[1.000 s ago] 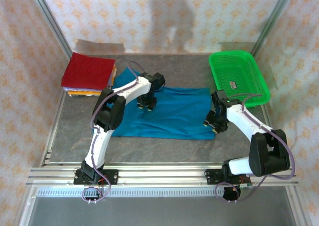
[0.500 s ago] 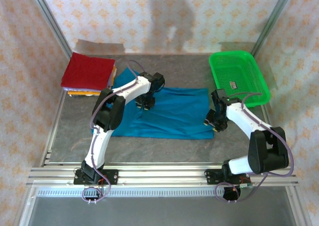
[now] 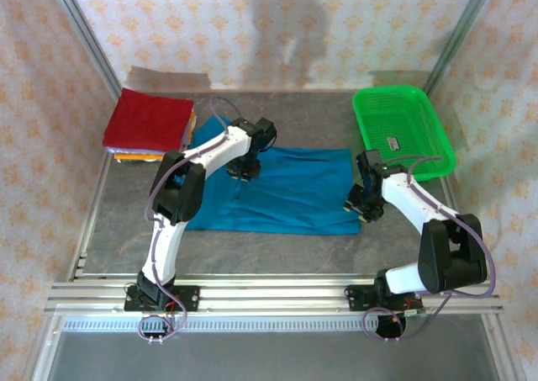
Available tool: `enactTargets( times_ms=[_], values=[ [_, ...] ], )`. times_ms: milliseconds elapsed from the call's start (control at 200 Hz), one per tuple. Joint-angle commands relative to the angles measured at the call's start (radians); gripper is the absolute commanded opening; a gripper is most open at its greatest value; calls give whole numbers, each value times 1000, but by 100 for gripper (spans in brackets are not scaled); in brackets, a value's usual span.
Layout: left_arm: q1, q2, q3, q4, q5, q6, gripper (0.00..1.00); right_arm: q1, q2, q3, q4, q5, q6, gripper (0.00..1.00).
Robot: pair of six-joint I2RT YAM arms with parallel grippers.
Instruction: Fold and stack the t-shirts
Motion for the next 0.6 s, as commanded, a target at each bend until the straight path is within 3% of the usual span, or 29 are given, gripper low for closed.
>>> enactTargets(
  times_ms=[0,135,596],
  values=[
    [0,-23,-33,7,-7,-21,20,-6,-13,25,-29,35,-14,42],
    [0,-22,-51,26,10,-24,26,-6,-16,26,-32,35,-15,42],
    [24,-19,-117,94,79,-43,25,-6,-18,28,-37,32,-15,42]
  ],
)
